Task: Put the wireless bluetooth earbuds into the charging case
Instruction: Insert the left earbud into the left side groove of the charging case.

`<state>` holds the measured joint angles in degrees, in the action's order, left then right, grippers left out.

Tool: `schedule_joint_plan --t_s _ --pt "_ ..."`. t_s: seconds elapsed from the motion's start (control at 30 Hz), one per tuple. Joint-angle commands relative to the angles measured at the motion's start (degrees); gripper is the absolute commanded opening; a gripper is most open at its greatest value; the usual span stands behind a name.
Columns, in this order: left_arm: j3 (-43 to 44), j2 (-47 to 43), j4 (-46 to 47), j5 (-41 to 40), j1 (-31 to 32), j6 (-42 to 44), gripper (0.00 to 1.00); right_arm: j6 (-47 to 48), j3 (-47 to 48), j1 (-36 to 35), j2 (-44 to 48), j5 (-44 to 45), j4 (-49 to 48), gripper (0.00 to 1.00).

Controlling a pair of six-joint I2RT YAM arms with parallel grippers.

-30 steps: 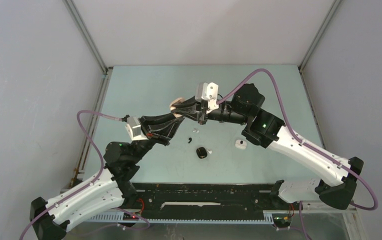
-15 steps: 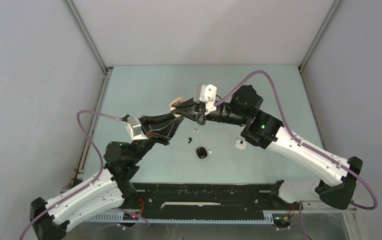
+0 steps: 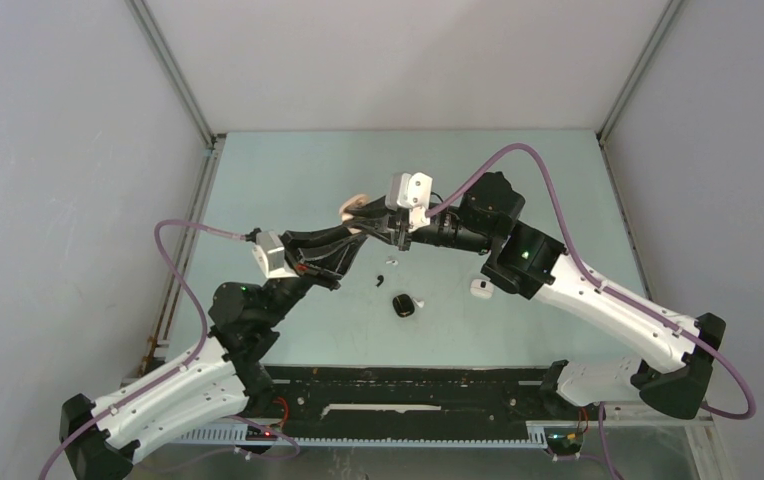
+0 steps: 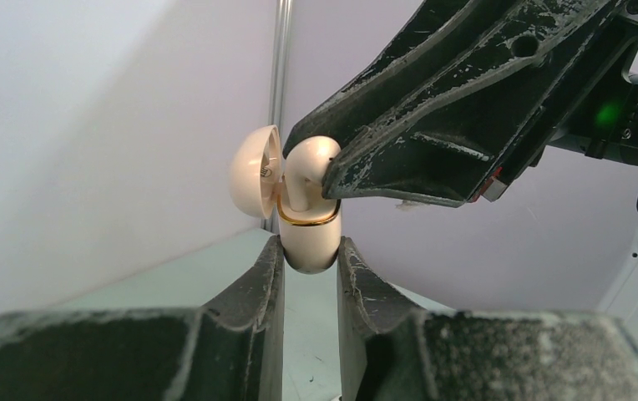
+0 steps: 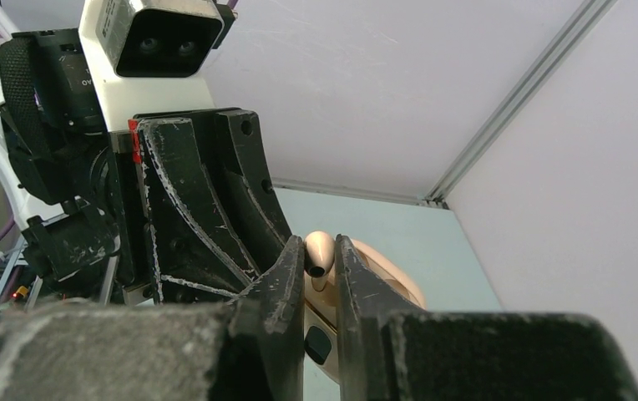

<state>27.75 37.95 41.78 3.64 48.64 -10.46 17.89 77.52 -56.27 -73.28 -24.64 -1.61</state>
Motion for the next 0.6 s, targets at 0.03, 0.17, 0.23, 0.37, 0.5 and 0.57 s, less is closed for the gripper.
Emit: schedule_joint_plan --t_s 0.03,0.17,0.23,0.37,0.5,0.57 --pt "1.2 -0.2 3.6 0.3 0.4 0.9 0.0 1.0 -0.4 0.0 1.4 2.9 0.9 0.15" --pt "0.7 -0.3 3.1 1.4 0.4 1.7 0.0 0.7 -0.4 0.1 1.6 4.9 0.2 0.17" --pt "0.1 -0.5 3.0 2.5 0.5 2.5 0.0 1.0 -0.4 0.1 1.6 5.1 0.4 0.21" --pt "-0.5 -0.9 3.1 2.7 0.5 3.4 0.0 1.6 -0.4 0.1 1.6 5.1 2.2 0.27" --pt "-0.5 -0.8 2.9 2.4 0.6 3.5 0.0 2.1 -0.4 0.0 1.6 5.1 4.2 0.31" --pt "-0.4 -0.6 3.0 2.4 0.6 3.5 0.0 2.5 -0.4 0.0 1.5 4.8 4.6 0.32"
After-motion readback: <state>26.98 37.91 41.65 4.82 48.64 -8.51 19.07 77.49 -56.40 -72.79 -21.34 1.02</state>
